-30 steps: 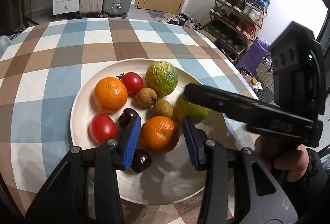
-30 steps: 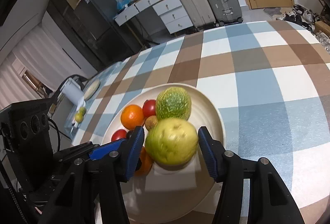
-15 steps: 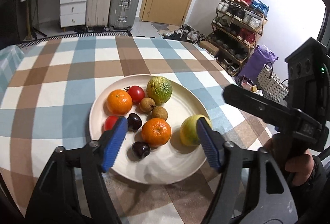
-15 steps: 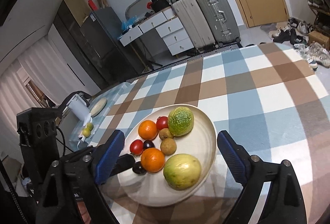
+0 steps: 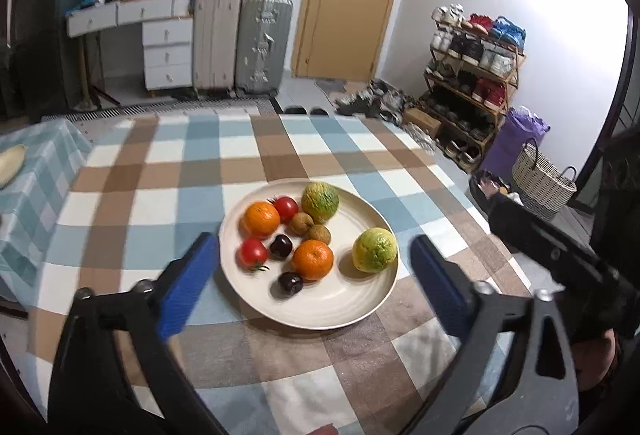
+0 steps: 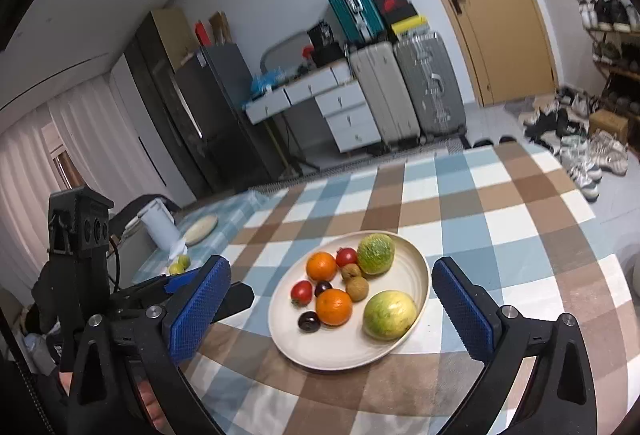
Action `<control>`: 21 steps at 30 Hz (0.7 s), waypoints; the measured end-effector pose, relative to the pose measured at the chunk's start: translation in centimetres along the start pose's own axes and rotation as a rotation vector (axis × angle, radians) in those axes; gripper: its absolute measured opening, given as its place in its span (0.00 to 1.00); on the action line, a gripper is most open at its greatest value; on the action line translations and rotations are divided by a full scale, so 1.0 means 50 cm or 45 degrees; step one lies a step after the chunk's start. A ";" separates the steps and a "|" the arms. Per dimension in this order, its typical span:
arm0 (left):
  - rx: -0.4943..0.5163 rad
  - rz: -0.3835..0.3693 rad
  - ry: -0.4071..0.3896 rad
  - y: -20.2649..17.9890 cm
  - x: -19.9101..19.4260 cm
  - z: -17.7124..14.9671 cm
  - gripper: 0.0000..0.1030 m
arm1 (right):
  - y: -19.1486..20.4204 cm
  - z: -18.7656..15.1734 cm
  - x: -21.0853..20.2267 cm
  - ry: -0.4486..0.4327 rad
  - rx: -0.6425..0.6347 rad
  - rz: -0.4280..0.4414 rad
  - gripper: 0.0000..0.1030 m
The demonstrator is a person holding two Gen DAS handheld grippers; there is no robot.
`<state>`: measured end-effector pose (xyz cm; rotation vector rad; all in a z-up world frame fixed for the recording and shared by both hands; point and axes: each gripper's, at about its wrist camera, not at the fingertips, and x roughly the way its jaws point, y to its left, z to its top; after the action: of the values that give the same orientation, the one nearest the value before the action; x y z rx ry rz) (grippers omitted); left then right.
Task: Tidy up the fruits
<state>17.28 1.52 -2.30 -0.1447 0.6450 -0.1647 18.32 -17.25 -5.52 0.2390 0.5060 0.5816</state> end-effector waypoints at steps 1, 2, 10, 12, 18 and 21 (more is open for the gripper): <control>0.003 0.013 -0.033 -0.001 -0.017 -0.001 0.99 | 0.009 -0.006 -0.011 -0.020 -0.012 -0.009 1.00; 0.008 0.024 -0.064 -0.001 -0.035 -0.002 0.99 | 0.016 -0.009 -0.019 -0.036 -0.027 -0.016 1.00; 0.012 0.110 -0.272 0.000 -0.152 -0.005 0.99 | 0.078 -0.017 -0.114 -0.254 -0.196 -0.104 1.00; 0.013 0.121 -0.329 0.002 -0.180 -0.005 0.99 | 0.087 -0.016 -0.134 -0.299 -0.215 -0.111 1.00; 0.100 0.234 -0.479 -0.011 -0.246 -0.031 0.99 | 0.105 -0.029 -0.180 -0.420 -0.288 -0.155 1.00; 0.105 0.251 -0.472 -0.010 -0.249 -0.053 0.99 | 0.105 -0.047 -0.183 -0.441 -0.310 -0.165 1.00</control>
<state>5.82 3.28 2.98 -0.0294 0.2794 0.0268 8.09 -18.09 -2.12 0.0711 0.1121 0.4578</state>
